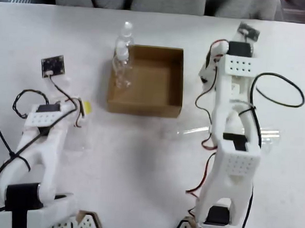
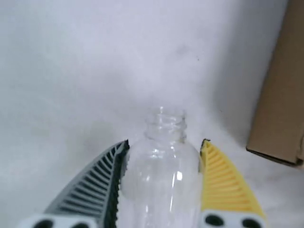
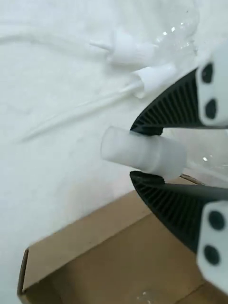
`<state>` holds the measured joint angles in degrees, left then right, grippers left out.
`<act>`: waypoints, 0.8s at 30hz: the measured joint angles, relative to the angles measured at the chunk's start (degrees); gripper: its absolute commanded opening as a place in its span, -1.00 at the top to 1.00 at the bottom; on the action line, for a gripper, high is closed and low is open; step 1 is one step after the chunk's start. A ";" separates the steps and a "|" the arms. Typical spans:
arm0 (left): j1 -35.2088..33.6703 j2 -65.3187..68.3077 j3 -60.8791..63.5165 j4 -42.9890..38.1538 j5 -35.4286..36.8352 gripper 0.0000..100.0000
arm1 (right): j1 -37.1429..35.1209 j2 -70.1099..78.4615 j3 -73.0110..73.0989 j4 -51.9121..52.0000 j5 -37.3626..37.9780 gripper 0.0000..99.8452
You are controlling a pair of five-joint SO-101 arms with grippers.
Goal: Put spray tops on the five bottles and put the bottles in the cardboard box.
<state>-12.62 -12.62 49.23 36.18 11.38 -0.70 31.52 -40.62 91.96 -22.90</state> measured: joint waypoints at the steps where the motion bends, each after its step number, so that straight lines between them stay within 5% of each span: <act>1: 0.18 0.00 0.00 0.00 0.00 0.95 | -0.26 -1.32 -0.18 0.53 0.00 0.97; 6: 1.14 -1.49 1.32 0.00 -0.53 0.95 | -3.34 -8.35 -0.18 1.23 2.64 0.97; 13: 5.89 -16.35 13.71 -5.10 -10.81 0.95 | -8.35 -20.48 -0.18 2.02 6.86 0.97; 24: 6.68 -38.07 29.36 -19.43 -8.09 0.95 | -16.09 -36.22 -0.18 -0.44 7.21 0.96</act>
<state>-5.93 -50.68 78.59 16.75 3.30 -16.79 -4.70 -40.79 91.52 -15.69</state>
